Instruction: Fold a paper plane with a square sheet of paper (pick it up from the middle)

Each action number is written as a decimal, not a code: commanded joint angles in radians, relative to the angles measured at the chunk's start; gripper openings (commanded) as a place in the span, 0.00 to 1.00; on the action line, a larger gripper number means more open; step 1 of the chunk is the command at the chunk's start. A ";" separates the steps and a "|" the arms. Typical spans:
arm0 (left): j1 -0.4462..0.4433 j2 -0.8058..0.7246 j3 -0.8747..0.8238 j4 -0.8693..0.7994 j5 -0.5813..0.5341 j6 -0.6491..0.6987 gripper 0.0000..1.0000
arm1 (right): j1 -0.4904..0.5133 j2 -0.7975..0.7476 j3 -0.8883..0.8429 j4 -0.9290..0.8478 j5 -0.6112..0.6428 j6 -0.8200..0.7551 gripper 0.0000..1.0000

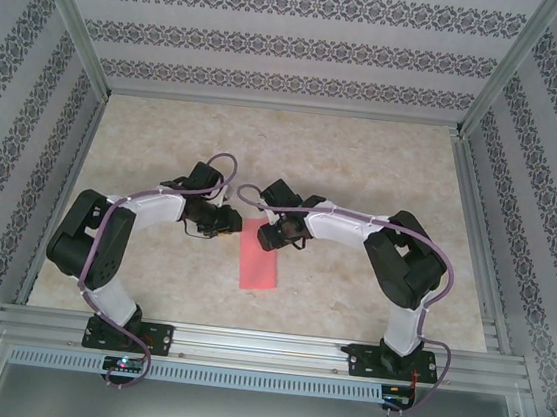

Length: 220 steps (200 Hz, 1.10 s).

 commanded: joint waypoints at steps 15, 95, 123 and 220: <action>0.003 -0.066 -0.021 -0.016 -0.025 -0.004 0.34 | 0.018 0.025 0.028 -0.028 0.041 -0.016 0.44; 0.017 -0.072 -0.014 -0.020 -0.028 -0.002 0.35 | 0.032 0.036 0.045 -0.044 0.071 -0.037 0.45; 0.018 -0.065 -0.013 -0.017 -0.022 0.001 0.35 | 0.034 0.039 0.045 -0.043 0.072 -0.041 0.45; 0.021 -0.044 -0.026 0.009 -0.013 -0.005 0.33 | 0.048 0.046 0.056 -0.045 0.089 -0.077 0.46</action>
